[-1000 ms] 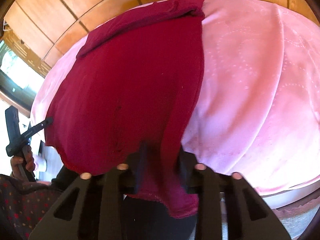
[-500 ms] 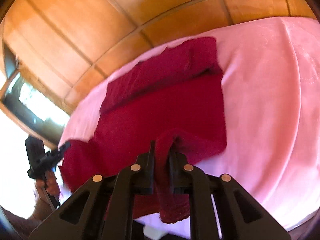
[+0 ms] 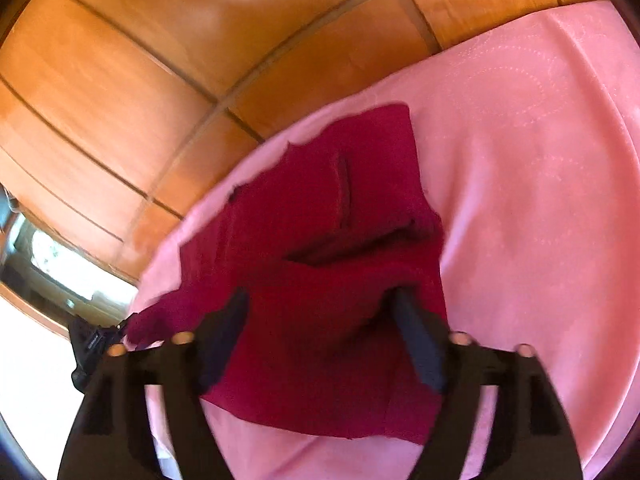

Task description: Fold small clothes

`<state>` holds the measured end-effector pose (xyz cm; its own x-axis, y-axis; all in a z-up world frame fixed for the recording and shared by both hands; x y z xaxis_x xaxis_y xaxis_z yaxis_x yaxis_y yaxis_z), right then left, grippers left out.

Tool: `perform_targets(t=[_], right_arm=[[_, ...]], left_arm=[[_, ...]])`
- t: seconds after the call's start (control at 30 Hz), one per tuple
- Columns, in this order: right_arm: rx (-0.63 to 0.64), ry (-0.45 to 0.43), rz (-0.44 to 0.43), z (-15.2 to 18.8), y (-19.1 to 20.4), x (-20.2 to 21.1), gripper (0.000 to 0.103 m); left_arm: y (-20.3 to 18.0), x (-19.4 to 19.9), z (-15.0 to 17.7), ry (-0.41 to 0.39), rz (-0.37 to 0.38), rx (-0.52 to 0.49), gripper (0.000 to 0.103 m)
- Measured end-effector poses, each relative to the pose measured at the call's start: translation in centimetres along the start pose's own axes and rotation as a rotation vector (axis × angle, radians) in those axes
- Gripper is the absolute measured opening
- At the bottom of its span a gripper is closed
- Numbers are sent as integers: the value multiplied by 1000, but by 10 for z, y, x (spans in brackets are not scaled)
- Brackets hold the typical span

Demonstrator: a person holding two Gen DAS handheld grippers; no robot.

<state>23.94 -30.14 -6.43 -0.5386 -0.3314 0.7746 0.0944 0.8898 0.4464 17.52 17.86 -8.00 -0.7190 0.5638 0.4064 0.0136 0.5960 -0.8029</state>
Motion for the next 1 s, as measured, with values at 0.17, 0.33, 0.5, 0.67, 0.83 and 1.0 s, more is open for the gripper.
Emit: perform_targets(t=[0.17,0.33,0.5,0.67,0.83,1.0], right_arm=[[-20,-28,14,16,-20,24,90],[70,13,104,60,-33,27,78],[114,20,174,73,-29,2,54],[121,19,202,73,-22,2,25],[130,-5,173,77,-20,25,21],[170,-1,156,96,-22,56,20]], left_arm=[[18,20,10,13,-17,-28,71],[28,25,63,150,5,-119,71],[23,14,86,181,-19,-165,52],[15,11,89,199,-50,-184,26],[10,22,94,196,-14,-186,22],[0,45,115,214,-6,-224,21]])
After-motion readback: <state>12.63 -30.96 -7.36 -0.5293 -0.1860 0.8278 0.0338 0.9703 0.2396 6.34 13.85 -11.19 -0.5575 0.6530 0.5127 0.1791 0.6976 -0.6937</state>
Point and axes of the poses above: each gripper's, at about its wrist camera, not at the fingertips, and x roughly against the way its jaws point, y to its left, z to its underside, the point moved 6 cm from there along -x, roughly the way its jaws point, and after that the axes turned 15 degrees about z, right-handed, at the moved point
